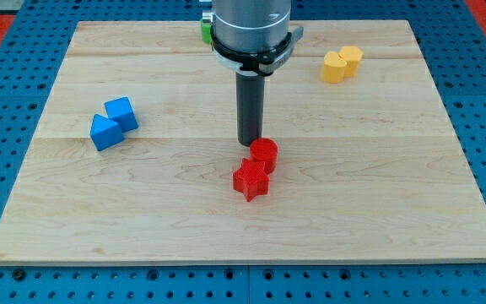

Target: Slide the green star closer to the green circle

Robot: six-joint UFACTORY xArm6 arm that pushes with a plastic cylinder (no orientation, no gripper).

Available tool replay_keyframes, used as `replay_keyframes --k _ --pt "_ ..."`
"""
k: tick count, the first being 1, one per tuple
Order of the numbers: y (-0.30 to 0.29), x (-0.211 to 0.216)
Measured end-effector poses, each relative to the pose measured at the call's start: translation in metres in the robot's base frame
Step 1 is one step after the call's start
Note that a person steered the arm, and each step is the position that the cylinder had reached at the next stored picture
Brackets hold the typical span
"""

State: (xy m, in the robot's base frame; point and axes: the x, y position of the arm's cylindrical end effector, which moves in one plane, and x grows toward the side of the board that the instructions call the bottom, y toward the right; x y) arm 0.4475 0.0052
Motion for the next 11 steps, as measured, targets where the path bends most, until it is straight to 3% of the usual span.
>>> replay_keyframes --k 1,5,6,9,11 --pt "0.001 -0.005" --pt "0.075 -0.182" --pt "0.081 -0.204" --pt "0.062 -0.221" --pt "0.011 -0.225"
